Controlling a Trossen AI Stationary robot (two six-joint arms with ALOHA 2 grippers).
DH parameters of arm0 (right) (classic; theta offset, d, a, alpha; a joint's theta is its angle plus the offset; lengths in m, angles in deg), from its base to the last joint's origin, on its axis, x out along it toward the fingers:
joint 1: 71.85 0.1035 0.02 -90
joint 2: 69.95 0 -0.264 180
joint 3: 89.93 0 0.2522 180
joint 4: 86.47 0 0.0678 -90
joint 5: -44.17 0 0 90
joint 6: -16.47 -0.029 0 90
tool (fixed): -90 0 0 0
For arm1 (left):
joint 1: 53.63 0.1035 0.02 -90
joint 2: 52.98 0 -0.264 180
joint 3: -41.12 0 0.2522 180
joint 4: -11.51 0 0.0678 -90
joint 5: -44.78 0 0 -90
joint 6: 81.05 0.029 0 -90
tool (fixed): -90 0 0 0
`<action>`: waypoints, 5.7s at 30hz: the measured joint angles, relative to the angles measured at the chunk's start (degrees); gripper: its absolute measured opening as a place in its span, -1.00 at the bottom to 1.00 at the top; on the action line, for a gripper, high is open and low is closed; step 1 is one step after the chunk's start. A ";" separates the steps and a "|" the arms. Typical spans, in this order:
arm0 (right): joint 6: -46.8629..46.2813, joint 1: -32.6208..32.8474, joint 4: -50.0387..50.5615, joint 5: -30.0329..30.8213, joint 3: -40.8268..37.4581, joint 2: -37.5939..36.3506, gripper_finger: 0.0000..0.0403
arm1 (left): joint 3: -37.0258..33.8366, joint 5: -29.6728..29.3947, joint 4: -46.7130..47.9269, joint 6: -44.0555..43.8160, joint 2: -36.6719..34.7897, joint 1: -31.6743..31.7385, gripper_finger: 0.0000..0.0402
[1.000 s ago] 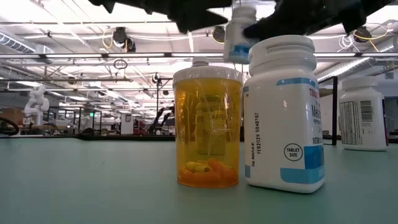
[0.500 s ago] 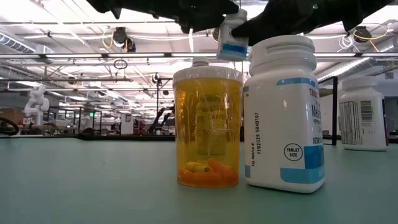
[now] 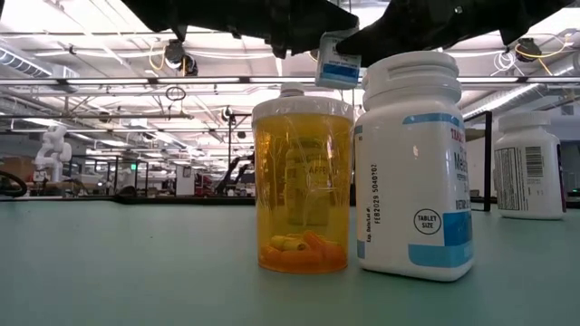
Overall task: Pick and place medicine bottles onto shelf by color
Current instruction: Put the top blue and white pill bottle on the shelf, then put the white and red pill bottle on the shelf
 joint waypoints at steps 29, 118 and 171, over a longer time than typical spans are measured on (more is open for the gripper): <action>2.32 1.08 11.85 14.82 -0.02 -9.13 0.66 | -0.02 4.22 9.49 1.01 -7.58 14.45 -0.04; 4.08 1.16 11.28 13.07 -0.01 -9.38 0.62 | -0.04 11.04 22.42 -0.37 -7.34 29.94 0.40; -24.95 8.88 74.21 13.06 14.79 -29.73 0.62 | -0.04 0.70 30.85 -8.84 -18.61 7.62 0.40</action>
